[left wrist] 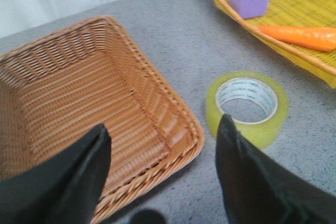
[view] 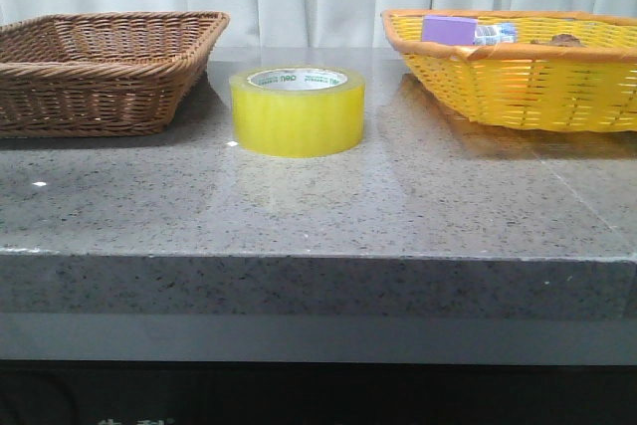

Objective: Transfer tape with both arms
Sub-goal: 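Withdraw the right gripper and move the left gripper toward the tape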

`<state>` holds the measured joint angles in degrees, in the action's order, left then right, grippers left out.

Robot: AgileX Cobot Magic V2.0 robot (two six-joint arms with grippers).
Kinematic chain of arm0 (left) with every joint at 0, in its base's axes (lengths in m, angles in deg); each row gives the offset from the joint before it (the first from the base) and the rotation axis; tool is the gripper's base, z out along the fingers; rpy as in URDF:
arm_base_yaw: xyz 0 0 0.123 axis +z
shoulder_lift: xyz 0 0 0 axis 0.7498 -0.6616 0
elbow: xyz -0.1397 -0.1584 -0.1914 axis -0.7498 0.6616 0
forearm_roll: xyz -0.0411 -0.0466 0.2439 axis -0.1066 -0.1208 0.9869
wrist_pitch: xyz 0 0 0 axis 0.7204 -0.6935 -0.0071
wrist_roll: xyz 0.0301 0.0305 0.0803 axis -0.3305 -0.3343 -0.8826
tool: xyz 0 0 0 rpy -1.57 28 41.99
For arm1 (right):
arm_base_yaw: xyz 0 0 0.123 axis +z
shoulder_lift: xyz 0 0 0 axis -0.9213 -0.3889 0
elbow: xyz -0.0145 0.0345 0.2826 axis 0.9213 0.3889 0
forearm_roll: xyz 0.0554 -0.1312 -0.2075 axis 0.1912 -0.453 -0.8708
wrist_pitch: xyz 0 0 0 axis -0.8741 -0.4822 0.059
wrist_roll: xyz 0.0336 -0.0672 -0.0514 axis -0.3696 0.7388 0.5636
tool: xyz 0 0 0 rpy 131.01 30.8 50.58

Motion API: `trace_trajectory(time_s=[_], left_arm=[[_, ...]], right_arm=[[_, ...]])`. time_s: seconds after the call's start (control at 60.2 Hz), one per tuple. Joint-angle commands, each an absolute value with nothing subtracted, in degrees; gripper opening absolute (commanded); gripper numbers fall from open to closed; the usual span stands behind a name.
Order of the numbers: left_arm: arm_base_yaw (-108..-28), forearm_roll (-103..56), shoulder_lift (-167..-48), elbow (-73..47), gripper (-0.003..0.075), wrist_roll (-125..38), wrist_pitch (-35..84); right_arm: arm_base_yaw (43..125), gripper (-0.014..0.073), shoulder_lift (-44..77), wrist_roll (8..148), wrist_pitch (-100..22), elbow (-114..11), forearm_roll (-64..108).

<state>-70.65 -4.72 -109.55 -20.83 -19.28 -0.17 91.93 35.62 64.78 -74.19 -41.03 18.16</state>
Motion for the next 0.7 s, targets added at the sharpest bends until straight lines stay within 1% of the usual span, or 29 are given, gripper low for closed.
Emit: trace_trajectory(time_s=[0.0, 0.083, 0.332, 0.481, 0.68], left_arm=[[-73.0, -4.6, -114.1, -26.0, 0.0459, -19.9, 2.9], [-75.3, -3.4, -119.3, -30.4, 0.0438, -21.6, 0.7], [-80.7, 0.0, -134.8, -46.2, 0.0427, -24.3, -7.9], [-81.5, 0.6, -143.5, -54.7, 0.0427, -24.3, -13.1], [-81.5, 0.6, -151.3, -61.7, 0.0427, -24.4, -15.1]], right_arm=[[91.7, 0.0451, 35.7, 64.7, -70.5, -42.4, 18.2], [91.7, 0.0451, 35.7, 64.7, -70.5, -42.4, 18.2], [91.7, 0.0451, 35.7, 64.7, -70.5, -42.4, 18.2], [91.7, 0.0451, 35.7, 64.7, -70.5, -42.4, 18.2], [91.7, 0.0451, 35.7, 64.7, -70.5, -42.4, 18.2]])
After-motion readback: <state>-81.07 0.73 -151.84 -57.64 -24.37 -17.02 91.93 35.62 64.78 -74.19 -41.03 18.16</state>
